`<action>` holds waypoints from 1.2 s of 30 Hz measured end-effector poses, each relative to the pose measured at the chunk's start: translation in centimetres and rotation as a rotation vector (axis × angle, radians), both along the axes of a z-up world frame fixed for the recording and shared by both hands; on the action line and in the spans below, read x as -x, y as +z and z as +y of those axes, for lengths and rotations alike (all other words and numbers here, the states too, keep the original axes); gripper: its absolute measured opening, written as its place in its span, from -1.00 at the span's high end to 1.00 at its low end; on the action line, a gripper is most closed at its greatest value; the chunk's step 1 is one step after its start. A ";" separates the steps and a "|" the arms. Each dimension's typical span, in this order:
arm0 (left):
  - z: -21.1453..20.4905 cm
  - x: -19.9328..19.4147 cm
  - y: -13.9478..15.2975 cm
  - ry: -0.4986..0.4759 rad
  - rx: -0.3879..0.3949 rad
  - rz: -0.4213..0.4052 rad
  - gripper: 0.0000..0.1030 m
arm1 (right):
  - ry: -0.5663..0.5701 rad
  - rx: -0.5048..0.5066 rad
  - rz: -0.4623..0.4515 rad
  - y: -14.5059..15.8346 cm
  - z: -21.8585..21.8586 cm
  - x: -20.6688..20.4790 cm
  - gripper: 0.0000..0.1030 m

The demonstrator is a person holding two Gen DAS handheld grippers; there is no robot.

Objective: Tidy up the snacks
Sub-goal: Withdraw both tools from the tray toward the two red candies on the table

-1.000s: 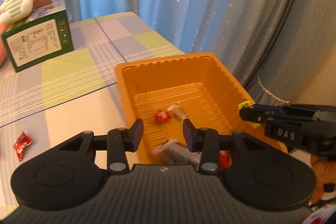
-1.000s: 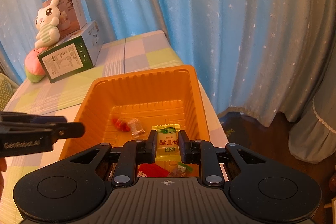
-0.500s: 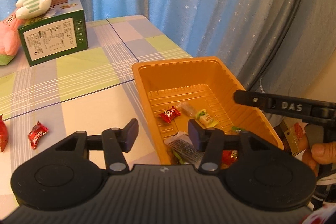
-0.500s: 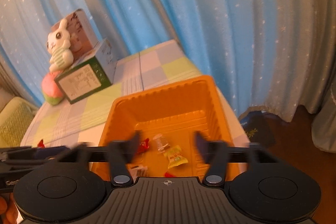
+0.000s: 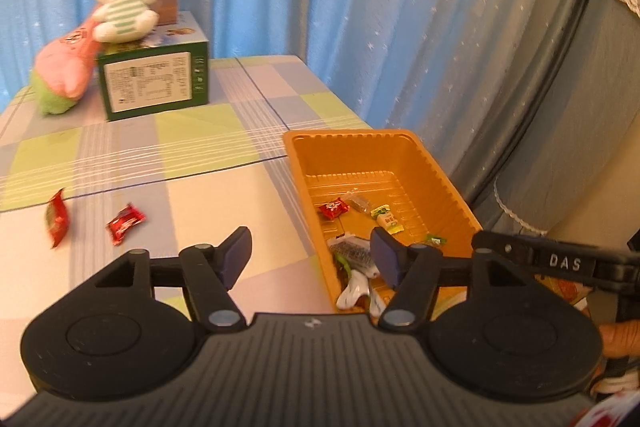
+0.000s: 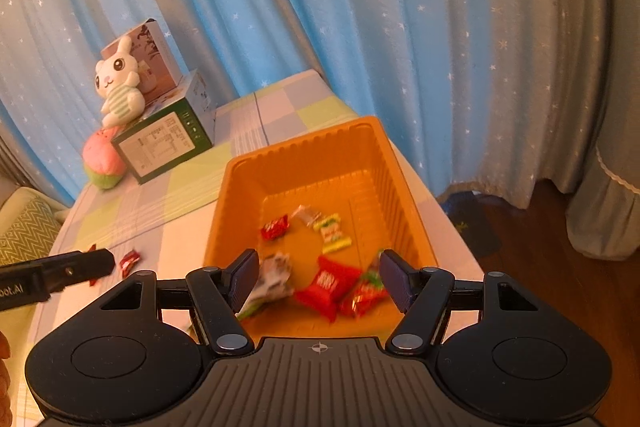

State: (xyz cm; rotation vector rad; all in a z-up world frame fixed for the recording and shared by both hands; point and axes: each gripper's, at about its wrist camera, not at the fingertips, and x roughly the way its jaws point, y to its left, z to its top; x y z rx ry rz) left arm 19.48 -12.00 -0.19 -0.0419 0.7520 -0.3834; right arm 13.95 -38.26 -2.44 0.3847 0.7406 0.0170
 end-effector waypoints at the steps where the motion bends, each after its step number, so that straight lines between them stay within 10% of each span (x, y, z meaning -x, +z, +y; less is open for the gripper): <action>1: 0.5 0.8 0.4 0.010 0.002 -0.004 -0.24 | 0.000 0.004 0.001 0.3 0.4 0.5 -0.30; 36: 10.2 12.3 4.5 0.214 -0.008 -0.087 -0.74 | 0.176 0.088 -0.078 5.8 11.0 7.4 -0.30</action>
